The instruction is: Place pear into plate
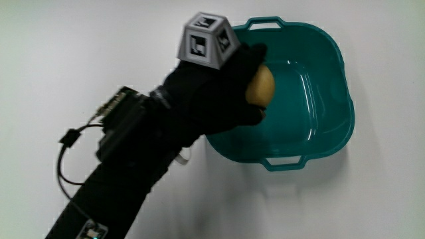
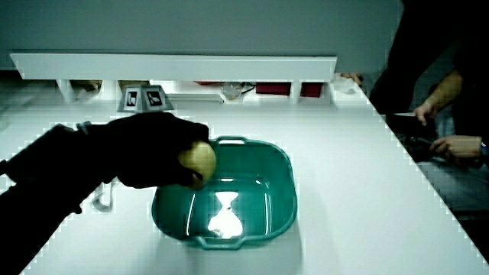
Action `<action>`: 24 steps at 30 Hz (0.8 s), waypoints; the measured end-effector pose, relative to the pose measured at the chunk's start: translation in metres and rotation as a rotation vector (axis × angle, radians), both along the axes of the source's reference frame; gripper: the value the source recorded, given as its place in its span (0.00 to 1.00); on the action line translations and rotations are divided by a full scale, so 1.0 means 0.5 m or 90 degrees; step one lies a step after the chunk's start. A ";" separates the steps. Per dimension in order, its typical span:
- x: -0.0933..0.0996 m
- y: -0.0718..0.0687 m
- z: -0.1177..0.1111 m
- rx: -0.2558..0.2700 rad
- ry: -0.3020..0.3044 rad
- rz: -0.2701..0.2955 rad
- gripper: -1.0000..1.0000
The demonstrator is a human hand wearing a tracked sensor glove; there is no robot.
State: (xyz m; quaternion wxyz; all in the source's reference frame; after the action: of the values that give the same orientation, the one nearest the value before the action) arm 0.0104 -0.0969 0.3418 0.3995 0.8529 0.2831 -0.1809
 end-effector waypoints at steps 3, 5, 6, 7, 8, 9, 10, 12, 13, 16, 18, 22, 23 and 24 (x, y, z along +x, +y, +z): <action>0.026 0.010 0.028 0.018 -0.057 0.017 0.50; 0.034 0.018 0.057 -0.014 -0.143 -0.046 0.50; 0.052 0.010 0.132 0.066 -0.147 -0.010 0.50; 0.052 0.017 0.110 0.048 -0.156 0.006 0.50; 0.052 0.023 0.089 0.030 -0.165 0.022 0.50; 0.056 0.025 0.101 0.031 -0.176 0.016 0.50; 0.059 0.027 0.105 0.017 -0.187 0.023 0.50; 0.062 0.029 0.107 0.008 -0.185 0.026 0.50; 0.063 0.030 0.110 0.011 -0.187 0.029 0.50; 0.068 0.031 0.124 0.003 -0.191 0.030 0.50; 0.068 0.032 0.129 0.002 -0.193 0.032 0.50; 0.066 0.029 0.143 -0.005 -0.190 0.028 0.50; 0.066 0.028 0.143 -0.017 -0.181 0.027 0.50; 0.067 0.028 0.140 -0.021 -0.187 0.032 0.50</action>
State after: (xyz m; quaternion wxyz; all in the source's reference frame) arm 0.0439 -0.0829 0.4120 0.4549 0.8563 0.2398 -0.0487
